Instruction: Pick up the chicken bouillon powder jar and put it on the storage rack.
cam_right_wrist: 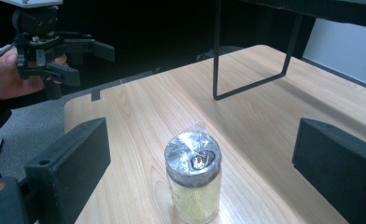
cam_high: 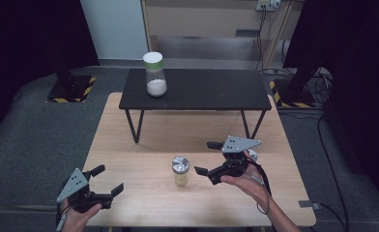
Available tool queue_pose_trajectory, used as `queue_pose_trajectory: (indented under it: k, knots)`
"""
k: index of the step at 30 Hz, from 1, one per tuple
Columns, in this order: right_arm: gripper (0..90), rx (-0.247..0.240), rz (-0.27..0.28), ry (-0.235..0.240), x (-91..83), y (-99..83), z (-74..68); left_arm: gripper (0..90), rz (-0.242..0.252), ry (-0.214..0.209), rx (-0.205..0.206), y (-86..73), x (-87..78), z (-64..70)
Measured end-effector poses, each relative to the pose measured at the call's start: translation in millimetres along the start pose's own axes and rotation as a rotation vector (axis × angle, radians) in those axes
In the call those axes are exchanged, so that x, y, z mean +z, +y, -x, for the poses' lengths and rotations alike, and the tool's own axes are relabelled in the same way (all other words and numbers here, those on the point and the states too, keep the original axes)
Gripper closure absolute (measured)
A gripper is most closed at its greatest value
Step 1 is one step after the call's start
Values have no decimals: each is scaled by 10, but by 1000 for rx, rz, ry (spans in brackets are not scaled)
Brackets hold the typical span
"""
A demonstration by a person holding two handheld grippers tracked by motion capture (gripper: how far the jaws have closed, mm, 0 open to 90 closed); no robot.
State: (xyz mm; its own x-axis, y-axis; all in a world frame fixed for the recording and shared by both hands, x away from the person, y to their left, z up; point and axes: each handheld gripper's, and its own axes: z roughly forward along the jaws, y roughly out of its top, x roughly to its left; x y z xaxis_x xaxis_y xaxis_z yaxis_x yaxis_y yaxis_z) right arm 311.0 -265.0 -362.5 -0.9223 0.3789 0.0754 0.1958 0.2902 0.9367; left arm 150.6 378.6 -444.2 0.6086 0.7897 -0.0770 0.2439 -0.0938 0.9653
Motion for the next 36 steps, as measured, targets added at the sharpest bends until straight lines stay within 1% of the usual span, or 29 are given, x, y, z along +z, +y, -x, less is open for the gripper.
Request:
queue_pose_trajectory:
  k: [5, 8, 11, 13, 15, 18, 19, 25, 36]
  knots:
    - [48, -1, -22, 9, 112, 14, 14, 4, 0, 0, 0, 1, 0, 0]
    - [48, 3, -34, 15, 206, 3, 31, 4, 1, 1, -2, -1, 0, 1]
    - [48, 9, -40, 20, 259, -11, 49, 4, -1, -1, 0, 1, 1, 0]
    - [48, 6, -53, 20, 326, -25, 54, 5, 0, -2, 0, 0, 0, 0]
    - [49, 7, -53, 21, 342, -33, 57, 5, -1, -2, -1, 1, 1, -1]
    - [51, -1, -73, 18, 428, -44, 46, 5, -1, 0, 0, 1, -2, 0]
    - [51, -1, -73, 18, 428, -44, 46, 5, 0, 1, -2, 0, -3, 0]
    - [56, -6, -106, 29, 584, -99, 48, 5, -2, -1, 1, 3, -2, 0]
    - [66, -8, -138, 35, 753, -159, 63, 6, -3, -6, 1, 4, 0, -3]
